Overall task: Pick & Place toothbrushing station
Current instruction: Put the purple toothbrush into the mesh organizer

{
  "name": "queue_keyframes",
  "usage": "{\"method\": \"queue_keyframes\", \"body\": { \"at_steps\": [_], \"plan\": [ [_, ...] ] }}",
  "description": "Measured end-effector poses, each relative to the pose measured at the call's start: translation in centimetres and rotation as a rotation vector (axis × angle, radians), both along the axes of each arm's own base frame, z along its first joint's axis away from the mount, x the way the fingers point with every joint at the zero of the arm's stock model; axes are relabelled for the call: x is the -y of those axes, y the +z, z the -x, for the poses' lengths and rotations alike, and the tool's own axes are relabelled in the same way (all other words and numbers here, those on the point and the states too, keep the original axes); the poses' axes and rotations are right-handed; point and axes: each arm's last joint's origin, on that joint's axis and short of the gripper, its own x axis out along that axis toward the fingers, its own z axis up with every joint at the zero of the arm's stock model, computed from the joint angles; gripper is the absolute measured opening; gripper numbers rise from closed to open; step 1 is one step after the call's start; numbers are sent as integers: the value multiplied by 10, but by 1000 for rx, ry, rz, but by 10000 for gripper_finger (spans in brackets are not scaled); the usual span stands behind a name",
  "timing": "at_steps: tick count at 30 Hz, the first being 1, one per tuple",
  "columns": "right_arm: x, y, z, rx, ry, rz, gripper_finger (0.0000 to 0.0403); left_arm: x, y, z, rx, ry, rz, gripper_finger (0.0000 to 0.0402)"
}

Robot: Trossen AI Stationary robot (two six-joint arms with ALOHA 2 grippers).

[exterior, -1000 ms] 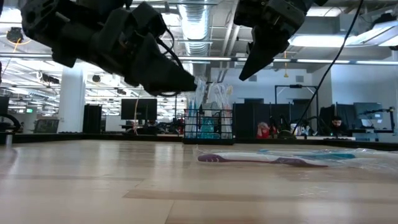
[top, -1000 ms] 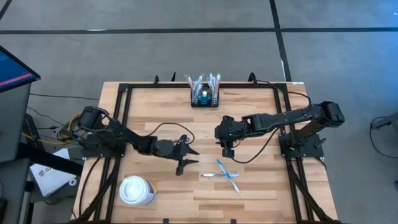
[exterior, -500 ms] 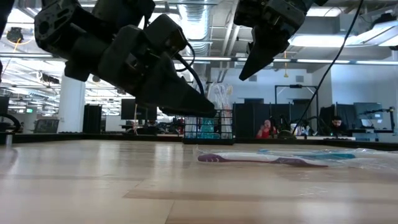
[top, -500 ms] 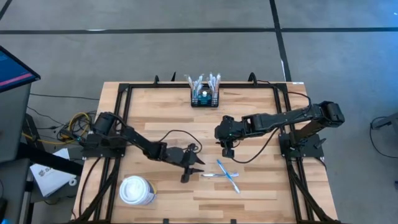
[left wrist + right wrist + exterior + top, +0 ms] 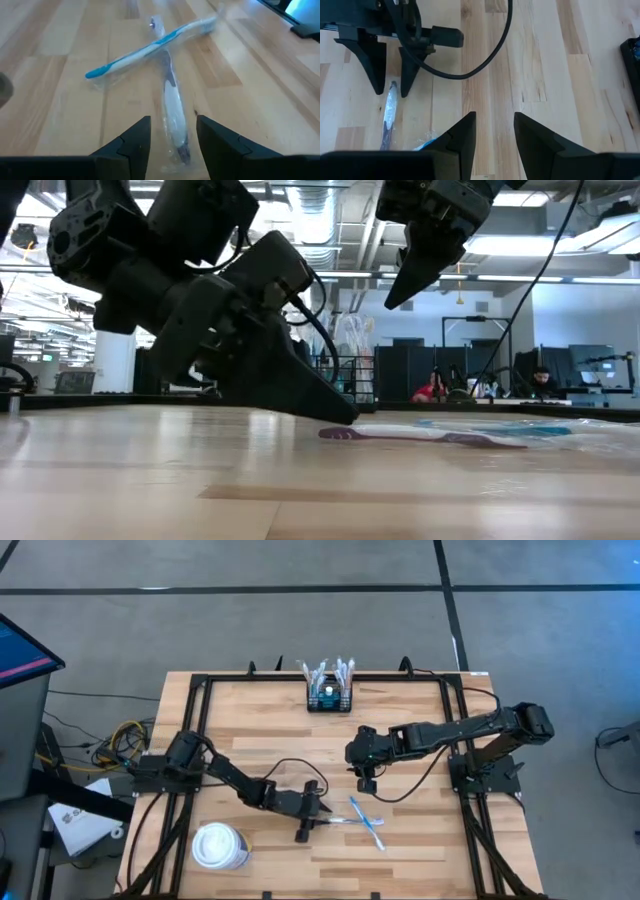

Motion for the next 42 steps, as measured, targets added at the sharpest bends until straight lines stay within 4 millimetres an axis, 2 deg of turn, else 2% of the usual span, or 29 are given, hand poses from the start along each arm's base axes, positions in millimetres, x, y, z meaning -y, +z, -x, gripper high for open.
{"method": "queue_keyframes", "body": {
  "at_steps": [17, 23, 27, 32, 39, 42],
  "plan": [
    [0, 0, 0, 0, 0, 0, 123, -1, -2, 1, -21, 26, -22, 153],
    [0, 0, 0, 3, 0, 0, 123, -3, -14, -2, -34, 35, -28, 153],
    [0, 0, 0, 4, 0, 0, 123, -2, -14, -4, -31, 35, -27, 152],
    [0, 0, 0, 4, 0, 0, 123, -4, -14, -4, -46, 38, -31, 116],
    [0, 0, 0, 4, 0, 0, 123, -9, -15, -4, -61, 49, -33, 18],
    [0, 0, 0, 4, 0, 0, 123, -9, -16, -4, -61, 50, -34, 16]
  ]
}}
